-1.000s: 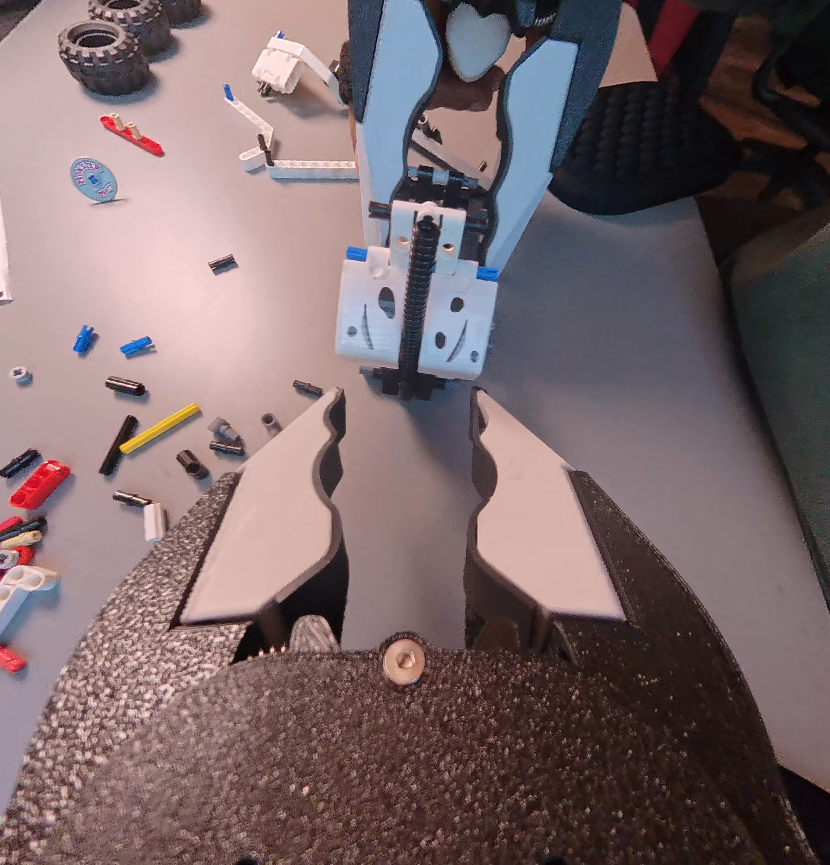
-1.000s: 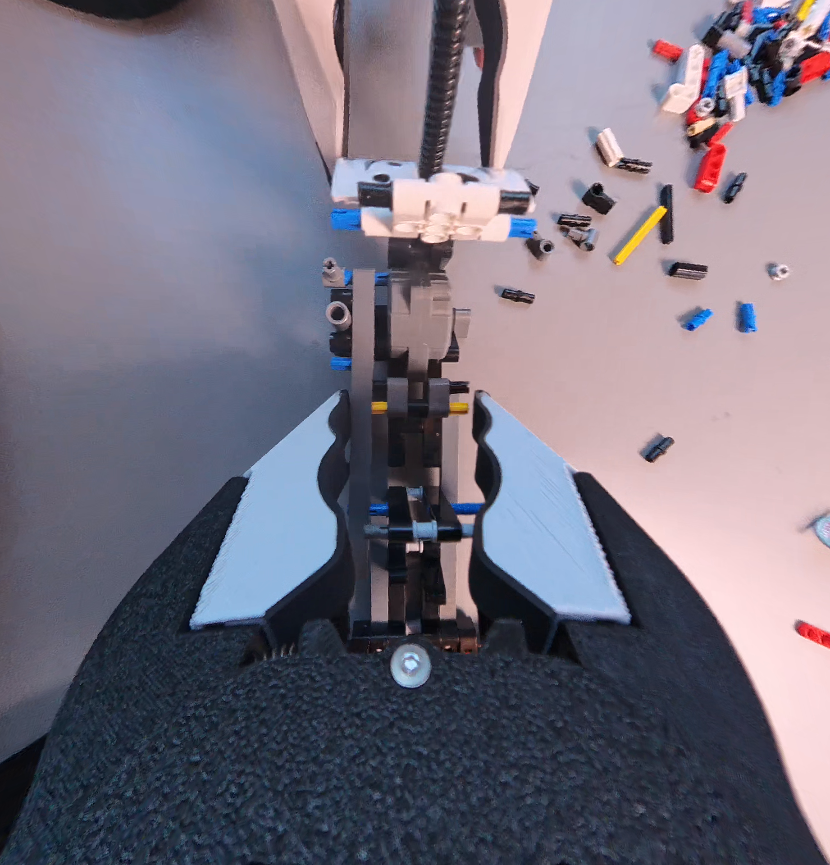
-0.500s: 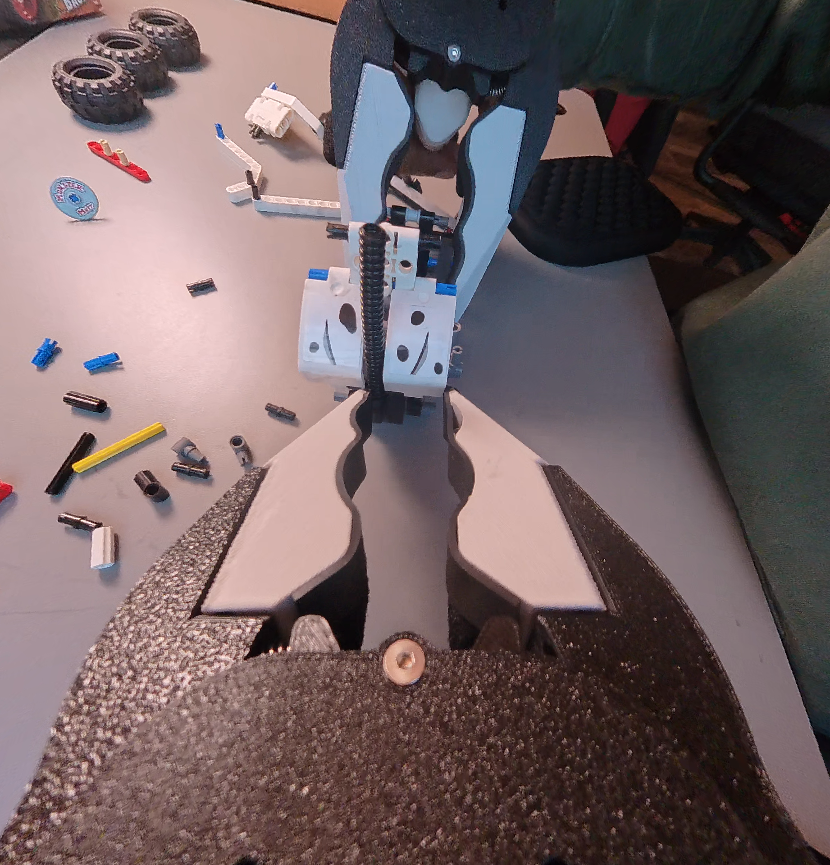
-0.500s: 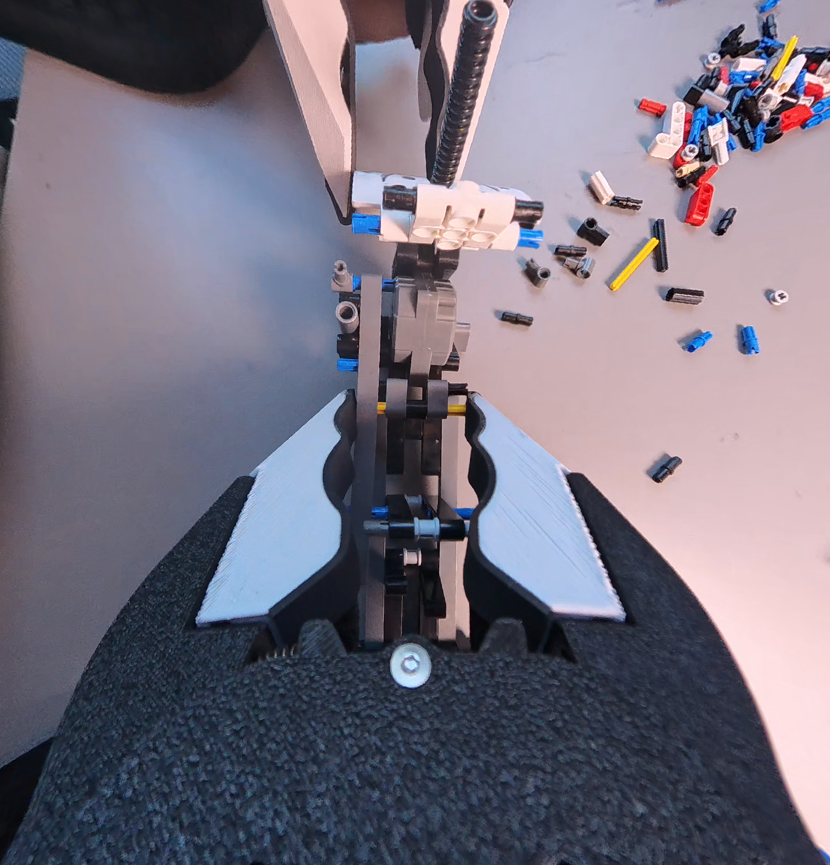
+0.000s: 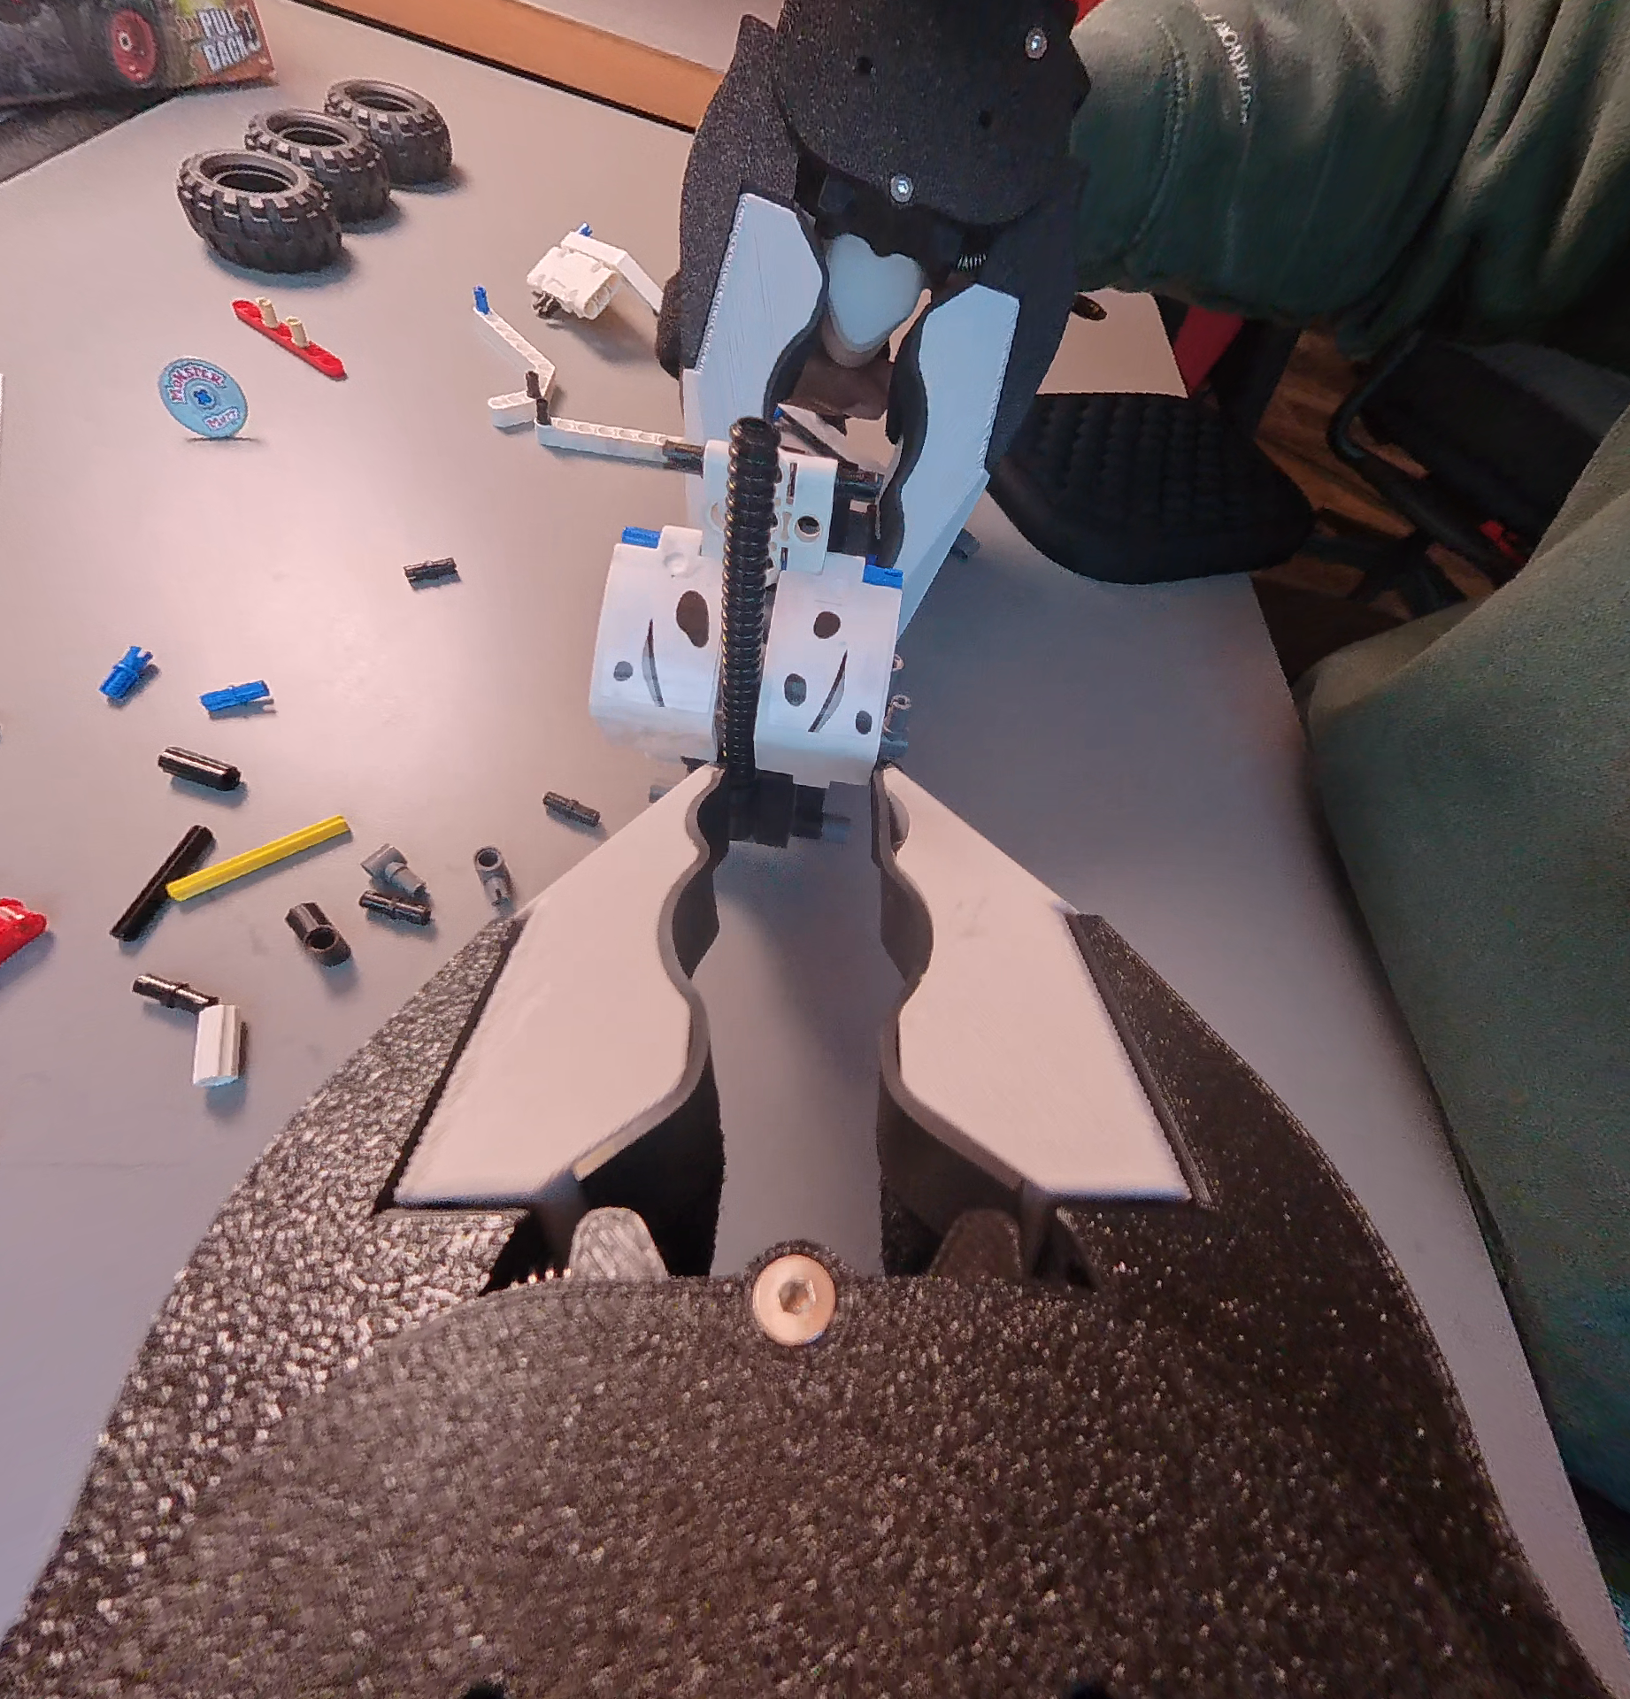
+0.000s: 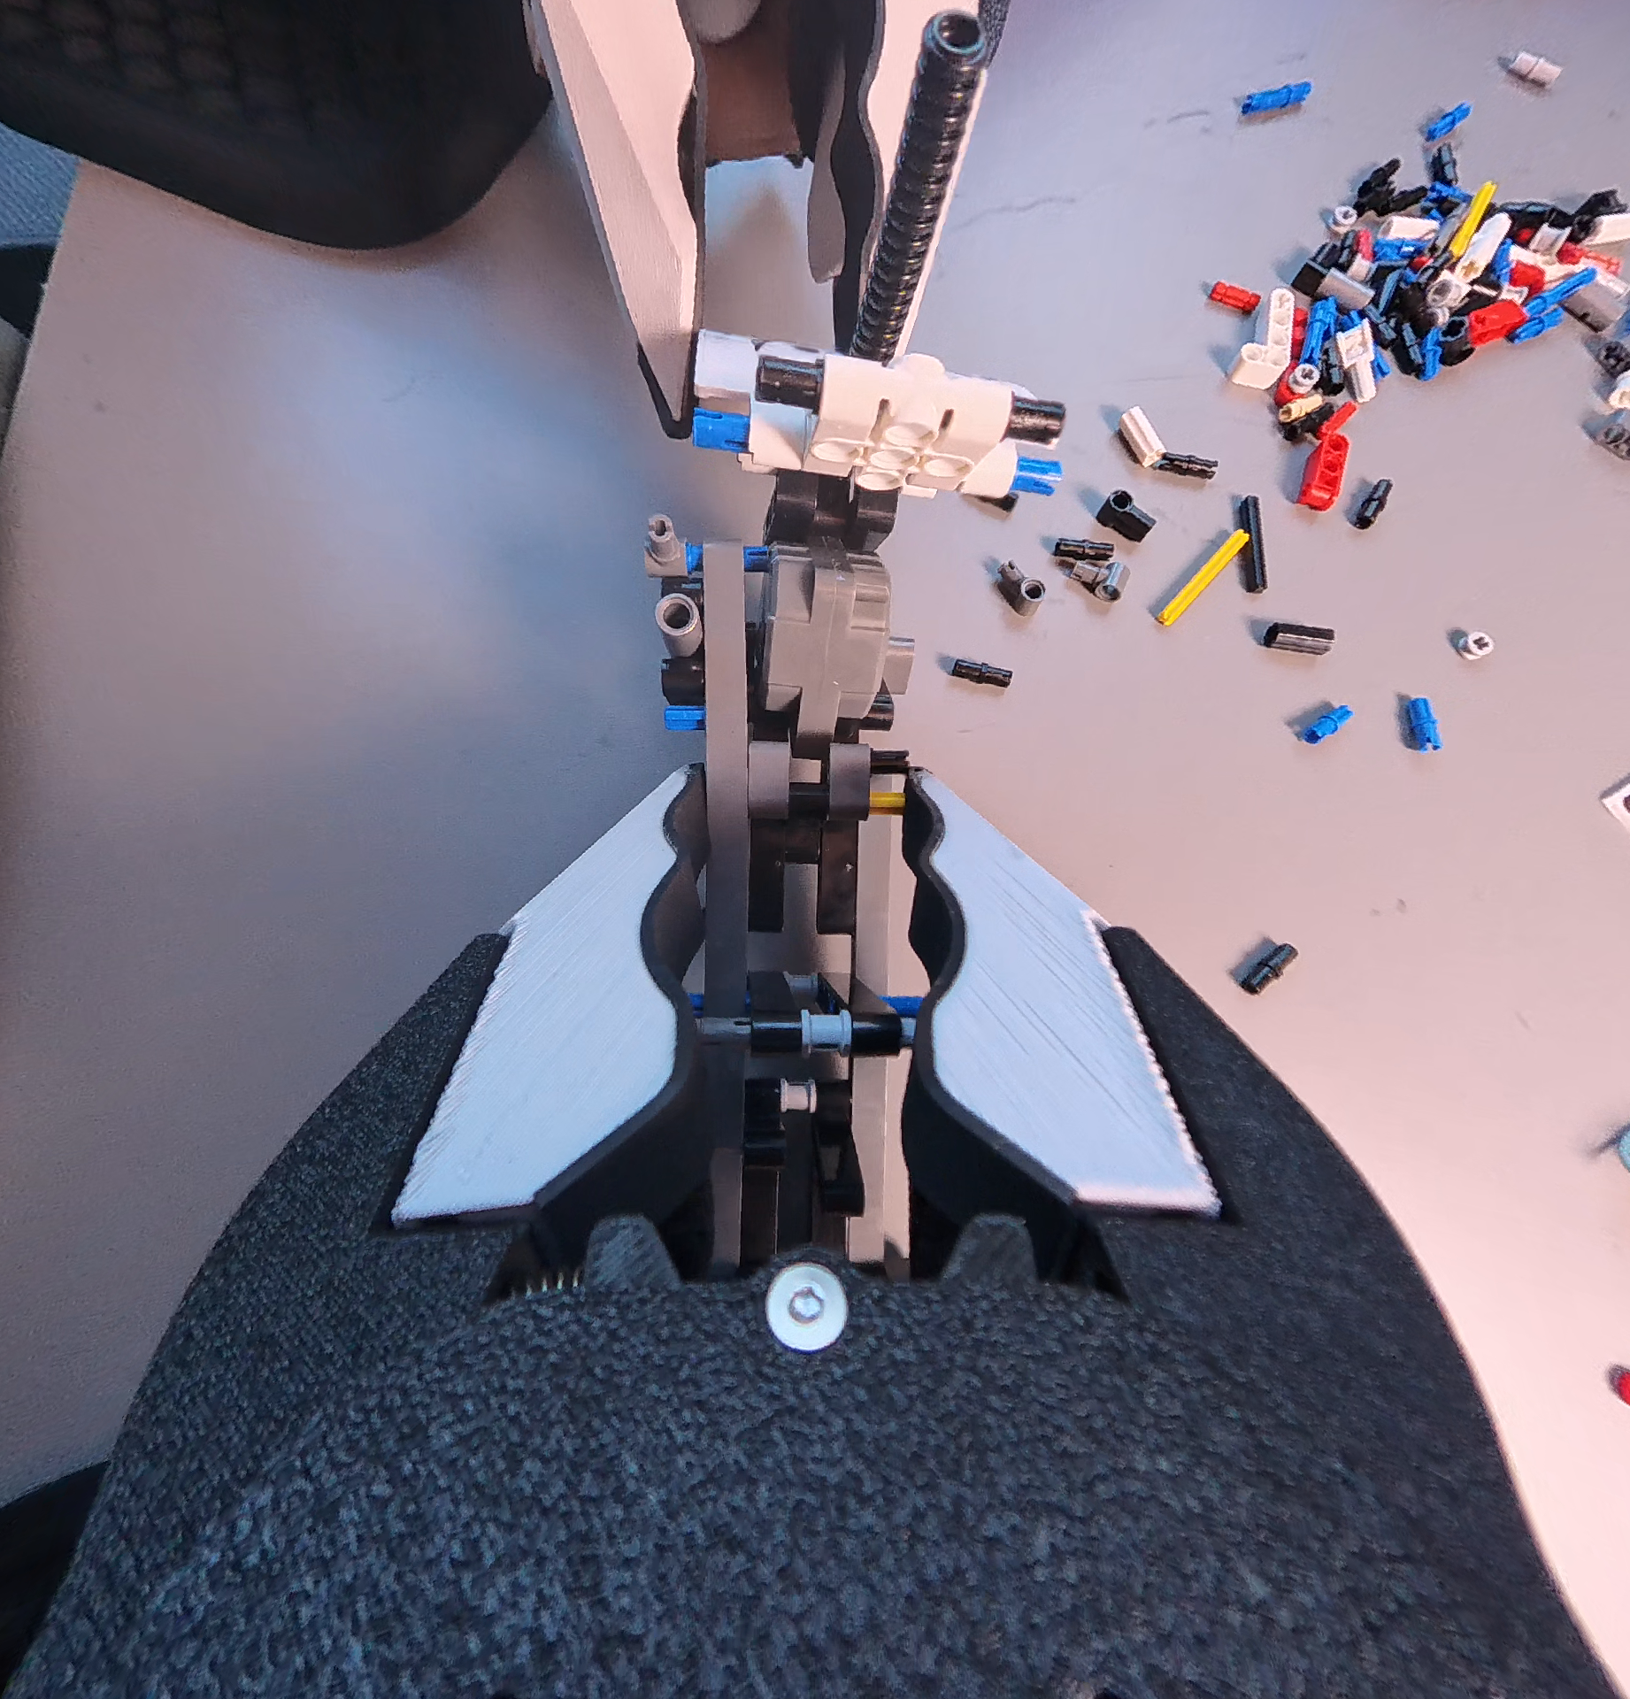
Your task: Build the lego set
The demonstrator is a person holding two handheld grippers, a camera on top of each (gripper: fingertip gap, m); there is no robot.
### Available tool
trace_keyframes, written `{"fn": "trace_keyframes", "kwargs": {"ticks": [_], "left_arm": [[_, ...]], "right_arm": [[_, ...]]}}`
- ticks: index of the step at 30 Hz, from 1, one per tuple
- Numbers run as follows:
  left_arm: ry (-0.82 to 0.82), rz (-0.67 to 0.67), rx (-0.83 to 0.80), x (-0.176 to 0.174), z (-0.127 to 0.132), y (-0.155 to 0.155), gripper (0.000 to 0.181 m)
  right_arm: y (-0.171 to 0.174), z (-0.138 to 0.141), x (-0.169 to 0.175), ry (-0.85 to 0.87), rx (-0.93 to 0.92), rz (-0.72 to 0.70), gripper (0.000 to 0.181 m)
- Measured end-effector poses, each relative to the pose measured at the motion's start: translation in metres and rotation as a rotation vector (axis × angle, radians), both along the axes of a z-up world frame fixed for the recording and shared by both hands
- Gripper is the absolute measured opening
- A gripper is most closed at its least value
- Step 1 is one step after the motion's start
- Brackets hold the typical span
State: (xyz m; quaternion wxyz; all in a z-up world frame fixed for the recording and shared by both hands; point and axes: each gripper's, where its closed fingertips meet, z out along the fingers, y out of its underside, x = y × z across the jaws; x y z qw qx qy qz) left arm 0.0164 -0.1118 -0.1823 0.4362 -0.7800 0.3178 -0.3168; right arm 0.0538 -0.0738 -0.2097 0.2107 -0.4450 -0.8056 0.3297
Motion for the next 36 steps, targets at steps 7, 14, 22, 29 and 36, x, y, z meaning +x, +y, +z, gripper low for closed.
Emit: {"fn": "trace_keyframes", "kwargs": {"ticks": [7,14,22,29,36], "left_arm": [[0.045,-0.024,-0.015,-0.001,-0.011,-0.005,0.031],[0.03,-0.016,0.009,-0.009,-0.006,-0.009,0.034],[0.077,0.013,0.029,-0.007,-0.014,-0.003,0.077],[0.153,-0.014,0.061,0.008,-0.022,0.0,0.072],[0.119,0.006,0.045,0.003,-0.021,0.001,0.059]], "right_arm": [[0.0,-0.008,0.0,-0.04,0.108,0.005,0.043],[0.0,0.002,0.0,-0.036,0.19,0.011,0.071],[0.002,0.01,0.013,-0.039,0.199,-0.013,0.071],[0.0,-0.007,-0.002,-0.091,0.107,0.007,0.048],[-0.005,-0.008,-0.006,-0.106,0.078,0.077,0.042]]}}
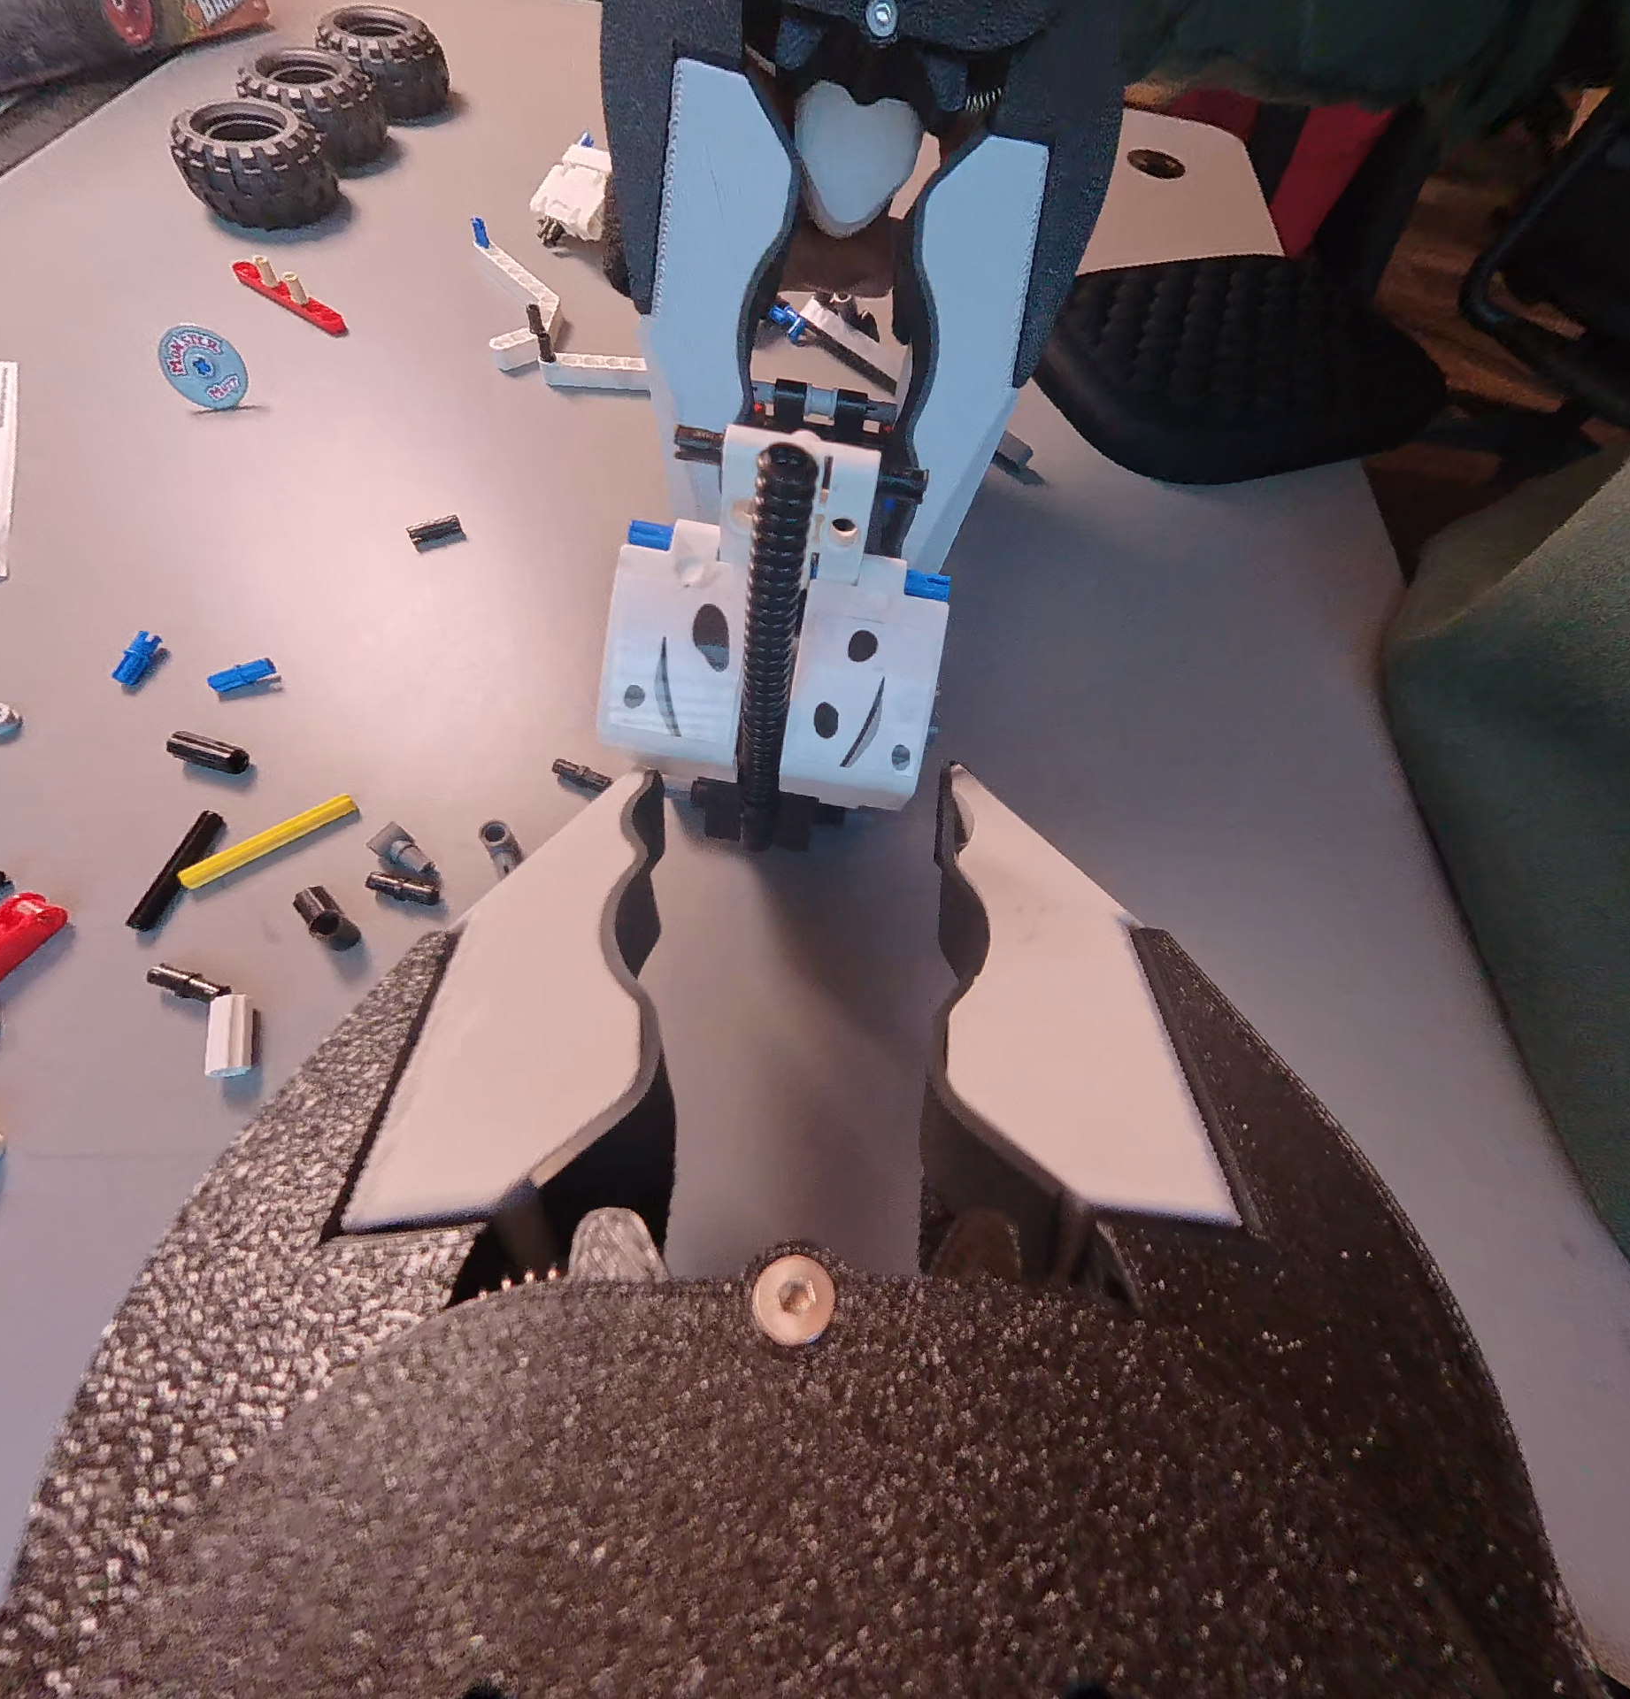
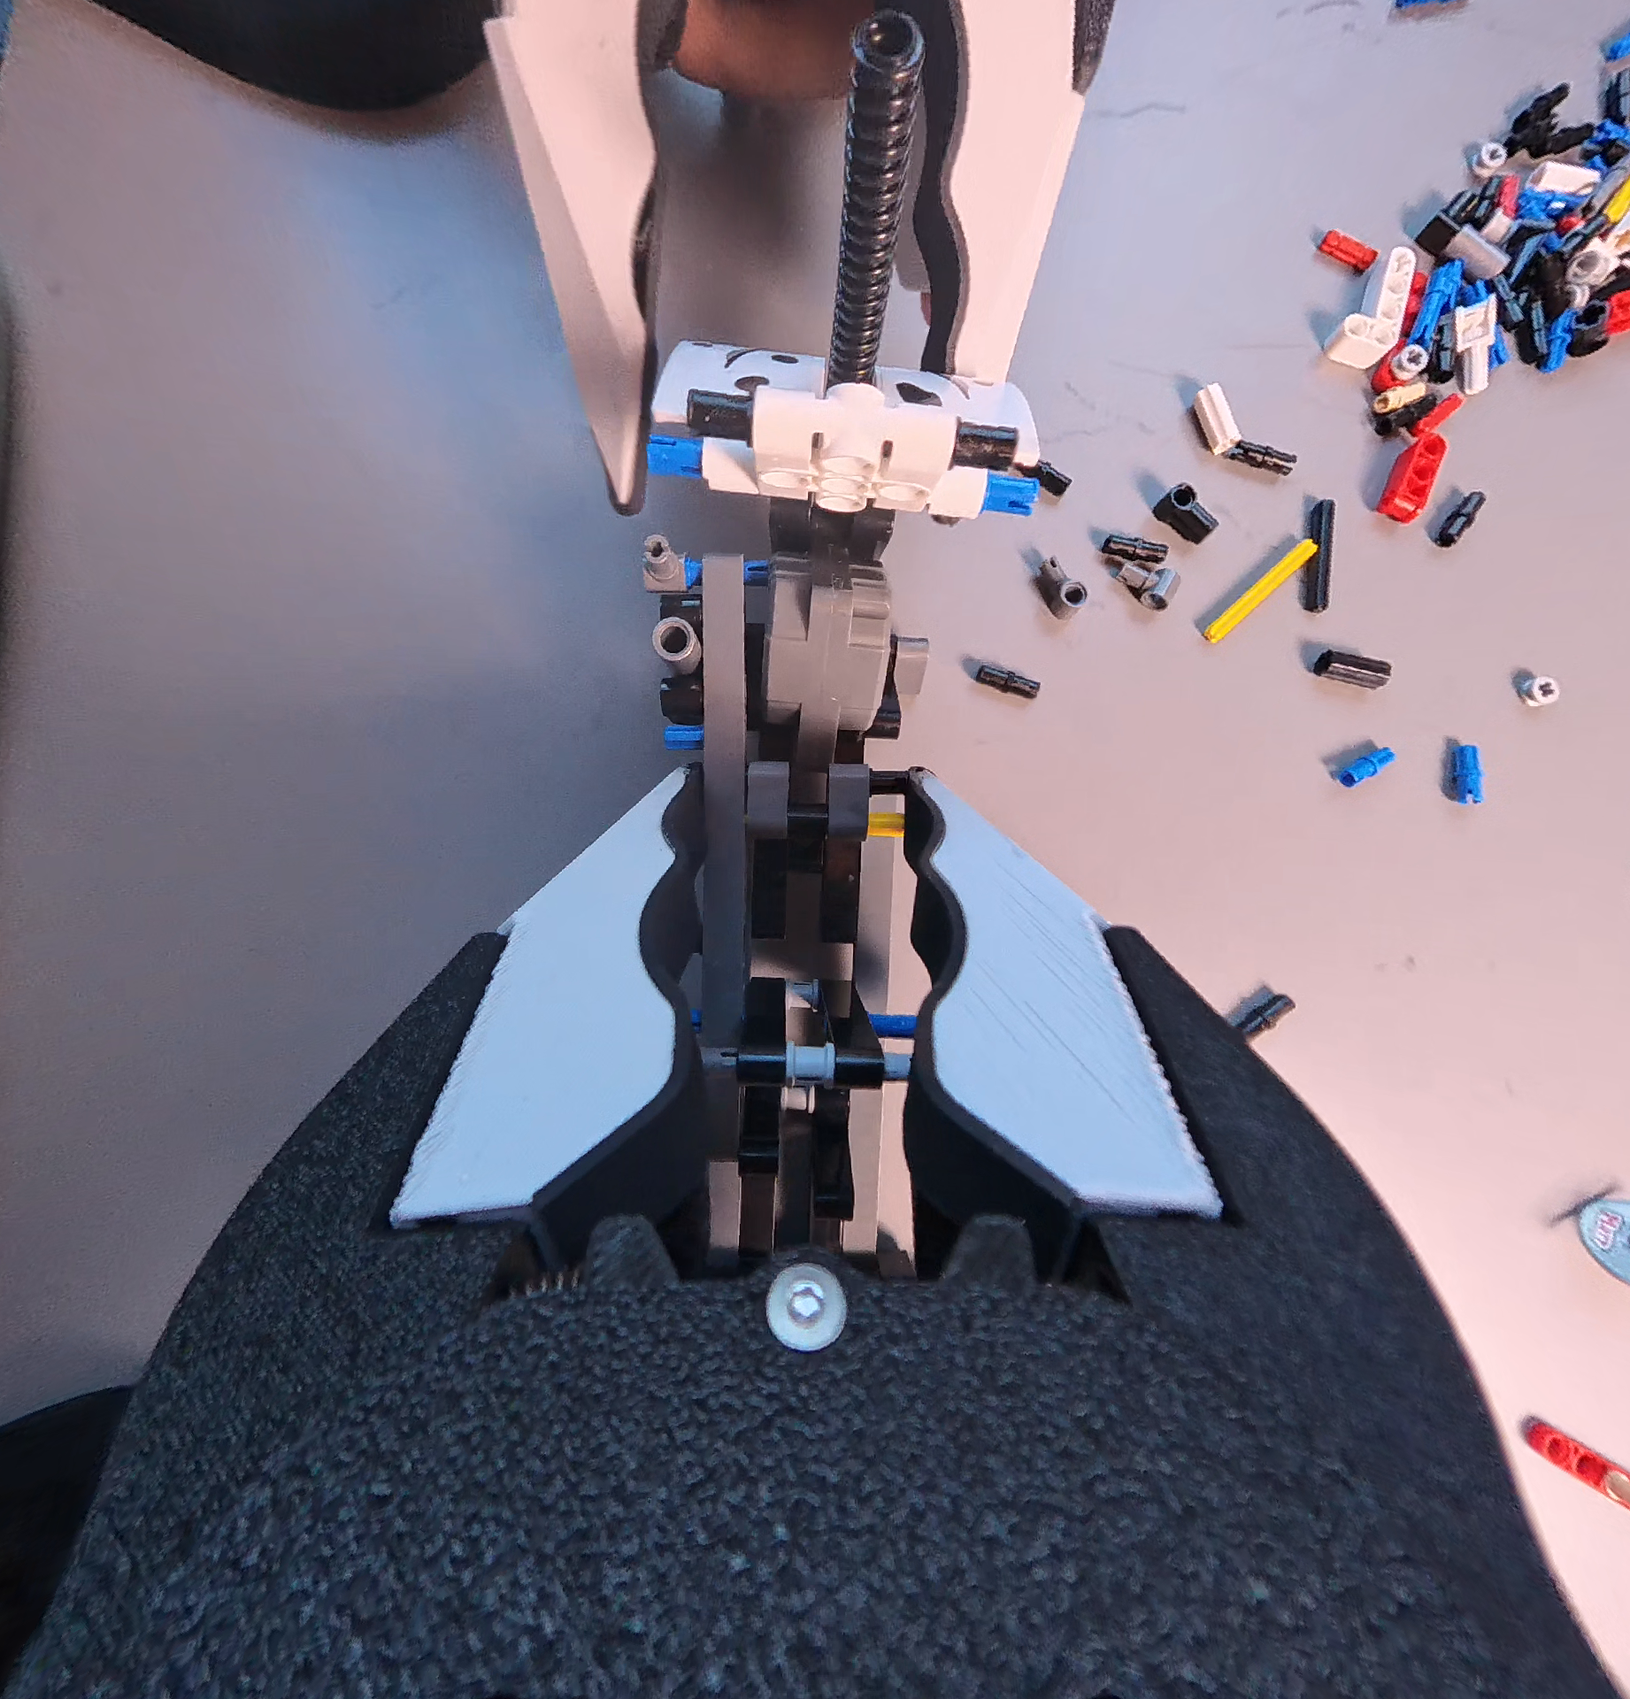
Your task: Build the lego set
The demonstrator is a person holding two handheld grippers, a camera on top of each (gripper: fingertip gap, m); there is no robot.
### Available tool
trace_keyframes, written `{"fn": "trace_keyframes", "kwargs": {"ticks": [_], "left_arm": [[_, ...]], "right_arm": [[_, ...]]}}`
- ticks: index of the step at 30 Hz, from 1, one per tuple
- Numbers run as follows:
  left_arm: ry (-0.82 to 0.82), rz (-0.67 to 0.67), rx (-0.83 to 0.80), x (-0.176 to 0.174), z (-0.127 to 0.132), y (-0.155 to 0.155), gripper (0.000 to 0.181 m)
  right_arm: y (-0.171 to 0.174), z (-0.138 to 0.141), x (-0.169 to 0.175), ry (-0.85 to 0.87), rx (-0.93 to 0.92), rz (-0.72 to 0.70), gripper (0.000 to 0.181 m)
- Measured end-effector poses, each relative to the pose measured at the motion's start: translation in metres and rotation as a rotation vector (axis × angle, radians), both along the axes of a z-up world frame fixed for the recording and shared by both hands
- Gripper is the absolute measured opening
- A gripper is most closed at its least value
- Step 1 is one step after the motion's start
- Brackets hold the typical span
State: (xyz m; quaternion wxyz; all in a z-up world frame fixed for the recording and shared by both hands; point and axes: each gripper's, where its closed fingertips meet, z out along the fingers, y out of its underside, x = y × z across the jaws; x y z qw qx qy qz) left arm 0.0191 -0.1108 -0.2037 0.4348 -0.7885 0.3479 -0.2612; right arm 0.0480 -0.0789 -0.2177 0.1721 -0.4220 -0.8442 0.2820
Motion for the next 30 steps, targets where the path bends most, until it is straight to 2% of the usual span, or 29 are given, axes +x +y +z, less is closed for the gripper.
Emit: {"fn": "trace_keyframes", "kwargs": {"ticks": [2,8,14,22,26,30], "left_arm": [[-0.021,0.002,-0.016,-0.002,0.0,0.001,0.054],[-0.09,0.005,-0.056,-0.005,0.005,-0.001,0.059],[-0.106,0.017,-0.095,-0.01,0.004,-0.002,0.049],[-0.103,0.018,-0.107,-0.013,0.005,-0.004,0.043],[-0.078,0.016,-0.132,-0.02,0.005,-0.011,0.044],[-0.011,-0.003,-0.152,-0.032,0.0,-0.026,0.051]], "right_arm": [[-0.001,0.0,0.0,-0.01,-0.006,0.005,0.041],[-0.003,0.0,-0.001,-0.003,-0.014,0.034,0.041],[0.001,0.001,-0.002,0.001,-0.032,0.021,0.042],[0.01,0.002,-0.003,0.056,0.055,-0.001,0.045],[0.014,0.024,0.005,0.11,0.164,-0.048,0.059],[-0.002,0.045,0.015,0.211,0.292,-0.151,0.055]]}}
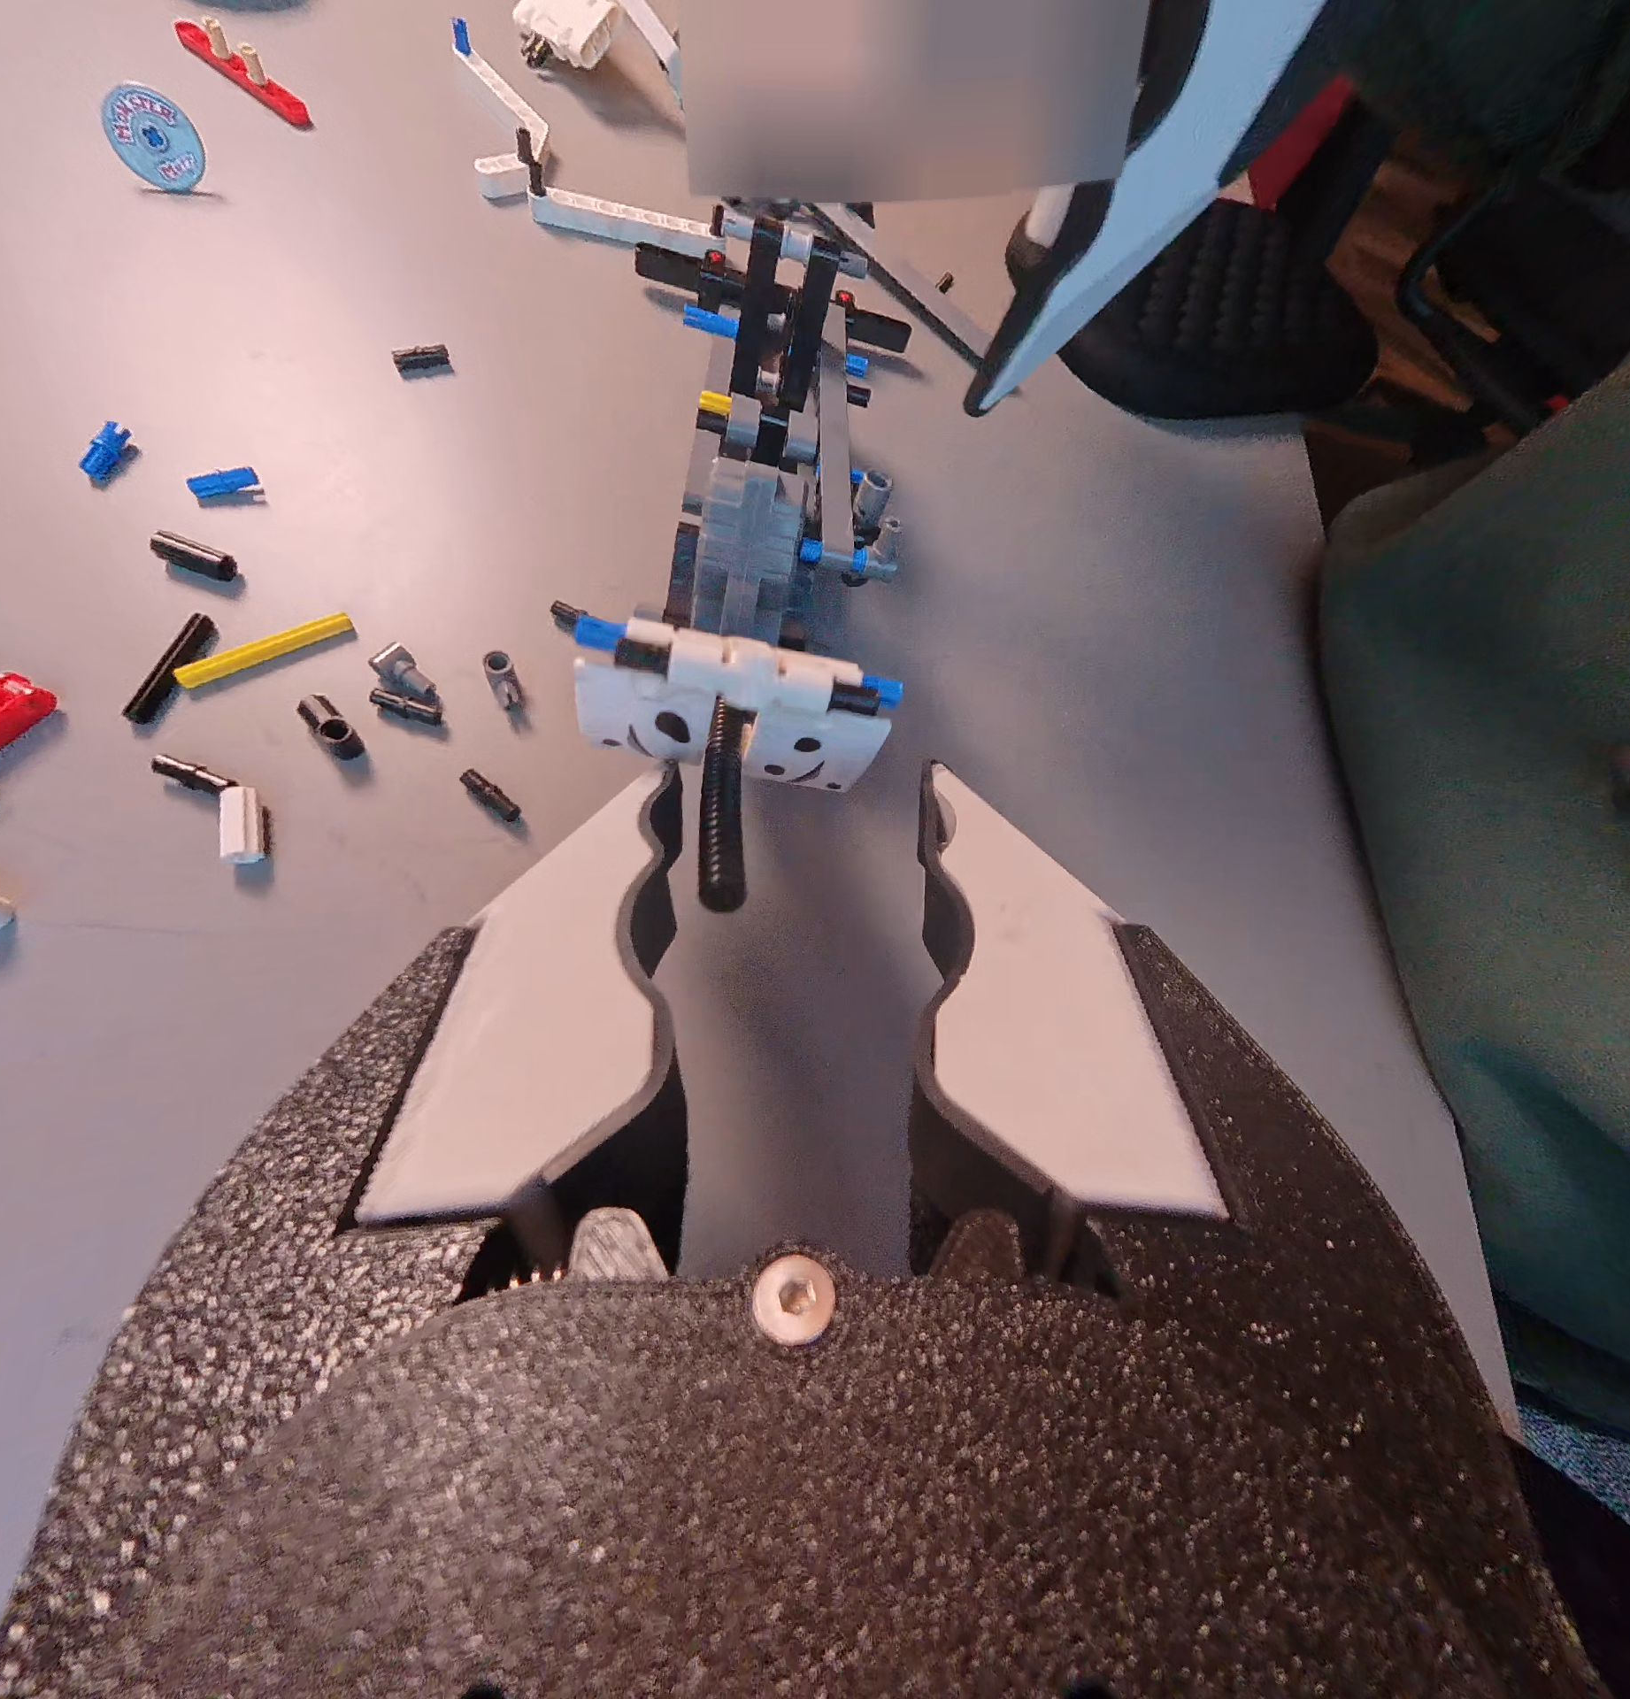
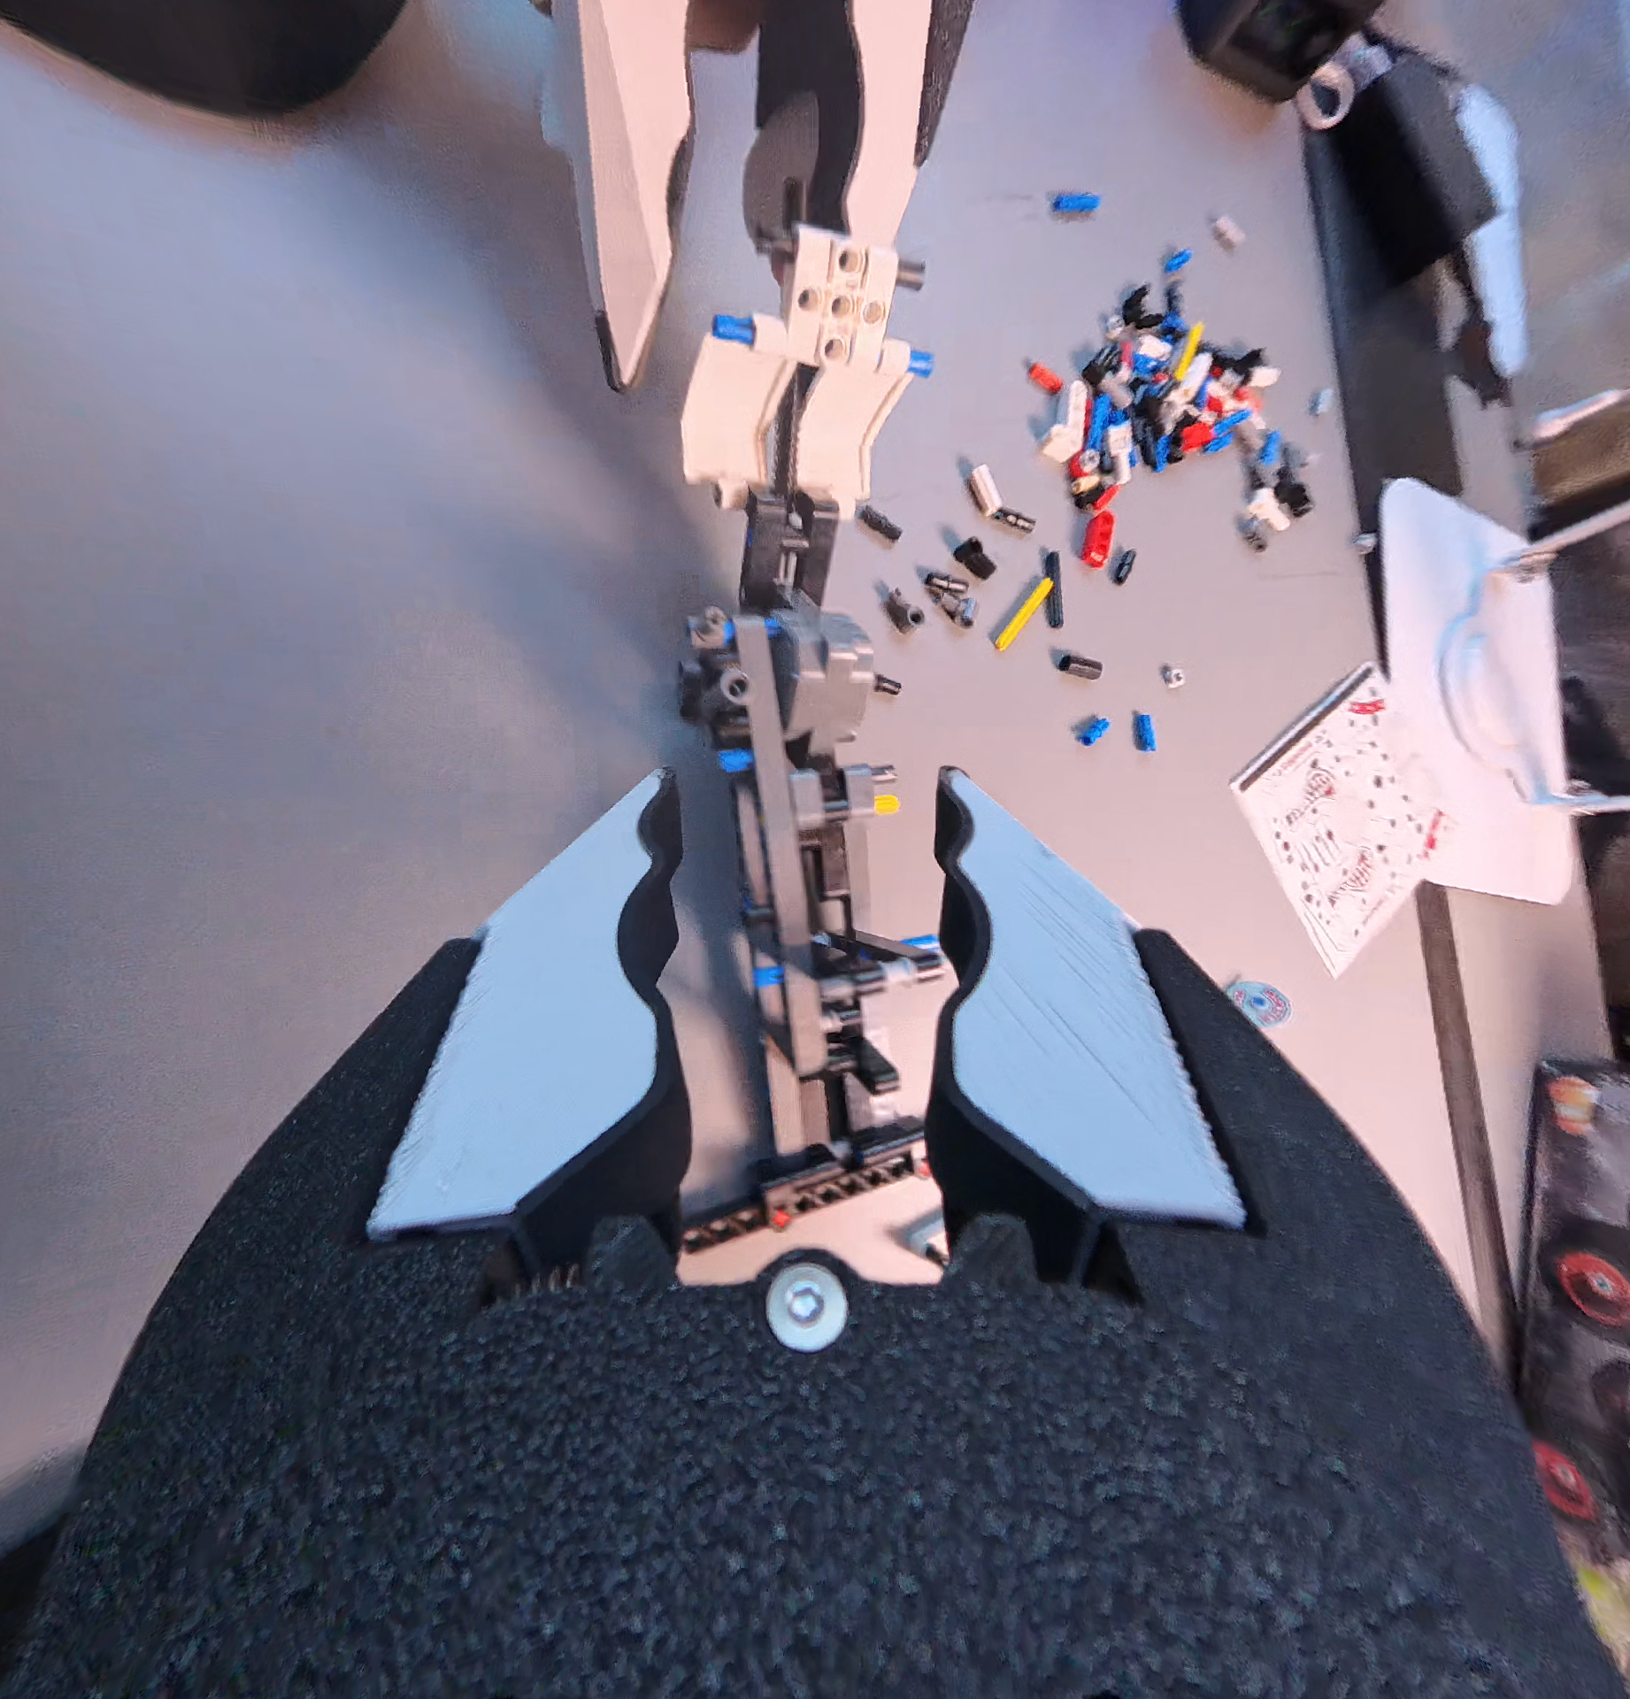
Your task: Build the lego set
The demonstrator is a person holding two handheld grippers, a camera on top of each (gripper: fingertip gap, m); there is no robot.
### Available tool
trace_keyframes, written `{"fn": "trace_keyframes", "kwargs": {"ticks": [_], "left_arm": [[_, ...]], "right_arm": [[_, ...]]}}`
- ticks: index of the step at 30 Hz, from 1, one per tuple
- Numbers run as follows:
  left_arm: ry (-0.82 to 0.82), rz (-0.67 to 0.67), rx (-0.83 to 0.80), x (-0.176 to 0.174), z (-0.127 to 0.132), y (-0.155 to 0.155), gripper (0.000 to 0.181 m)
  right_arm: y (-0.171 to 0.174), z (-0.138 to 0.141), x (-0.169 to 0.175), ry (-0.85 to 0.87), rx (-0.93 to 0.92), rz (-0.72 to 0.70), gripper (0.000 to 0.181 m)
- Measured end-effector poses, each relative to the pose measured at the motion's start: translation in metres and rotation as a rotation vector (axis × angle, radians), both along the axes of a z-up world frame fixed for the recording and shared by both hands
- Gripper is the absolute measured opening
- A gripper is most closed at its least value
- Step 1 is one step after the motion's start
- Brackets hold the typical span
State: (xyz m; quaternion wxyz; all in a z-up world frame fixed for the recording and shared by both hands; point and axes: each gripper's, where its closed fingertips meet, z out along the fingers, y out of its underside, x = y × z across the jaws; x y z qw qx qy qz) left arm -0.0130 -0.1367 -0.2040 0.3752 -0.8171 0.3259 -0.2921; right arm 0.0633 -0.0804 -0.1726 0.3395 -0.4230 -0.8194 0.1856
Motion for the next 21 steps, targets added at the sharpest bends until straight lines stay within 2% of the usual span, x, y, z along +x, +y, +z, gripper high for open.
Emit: {"fn": "trace_keyframes", "kwargs": {"ticks": [6,9,11,13,15,17,21], "left_arm": [[0.033,0.006,-0.019,-0.019,0.003,-0.018,0.063],[0.063,0.041,0.003,-0.029,0.006,-0.017,0.067],[0.048,0.064,0.04,-0.031,0.015,-0.013,0.067],[0.053,0.074,0.071,-0.032,0.021,-0.009,0.067],[0.053,0.082,0.11,-0.029,0.027,-0.004,0.067],[0.063,0.077,0.131,-0.023,0.028,0.001,0.066],[0.092,-0.017,0.111,-0.001,0.023,0.003,0.064]], "right_arm": [[-0.039,-0.007,-0.013,0.254,0.015,-0.235,0.04],[-0.038,-0.013,-0.026,0.348,0.066,-0.344,0.03],[-0.035,-0.018,-0.033,0.367,0.104,-0.384,0.03],[-0.029,-0.023,-0.038,0.372,0.144,-0.414,0.021],[-0.023,-0.027,-0.039,0.38,0.226,-0.403,0.015],[-0.026,-0.027,-0.037,0.39,0.233,-0.355,0.014],[-0.055,-0.027,-0.027,0.389,0.155,-0.053,0.014]]}}
